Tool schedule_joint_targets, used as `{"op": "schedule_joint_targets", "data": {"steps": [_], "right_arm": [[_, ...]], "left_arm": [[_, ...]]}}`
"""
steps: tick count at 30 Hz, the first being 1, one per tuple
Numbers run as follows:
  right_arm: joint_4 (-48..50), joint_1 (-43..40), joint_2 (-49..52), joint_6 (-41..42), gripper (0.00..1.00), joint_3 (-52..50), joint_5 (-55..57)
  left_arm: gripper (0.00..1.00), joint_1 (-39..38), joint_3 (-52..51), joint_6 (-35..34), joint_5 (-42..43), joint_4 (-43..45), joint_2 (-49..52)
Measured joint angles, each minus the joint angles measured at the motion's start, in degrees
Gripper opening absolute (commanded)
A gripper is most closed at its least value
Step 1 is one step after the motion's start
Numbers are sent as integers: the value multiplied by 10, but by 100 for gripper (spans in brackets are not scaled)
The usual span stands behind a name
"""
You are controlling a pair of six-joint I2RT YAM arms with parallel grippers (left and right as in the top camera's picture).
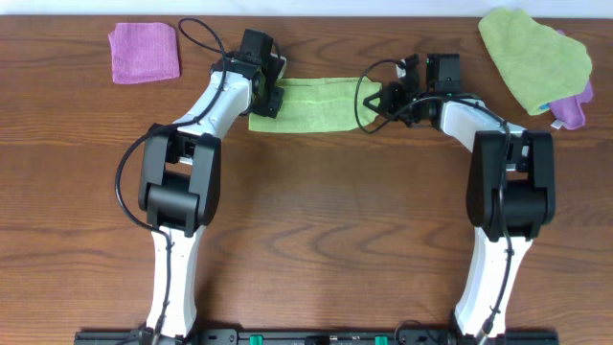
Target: Fold the cloth
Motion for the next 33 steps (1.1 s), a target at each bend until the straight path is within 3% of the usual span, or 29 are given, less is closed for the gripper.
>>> {"op": "schedule_joint_targets", "data": {"steps": [33], "right_arm": [[-33, 148, -12, -17, 1, 66, 18]], "left_arm": [[6, 0, 0, -28, 0, 2, 0]]}}
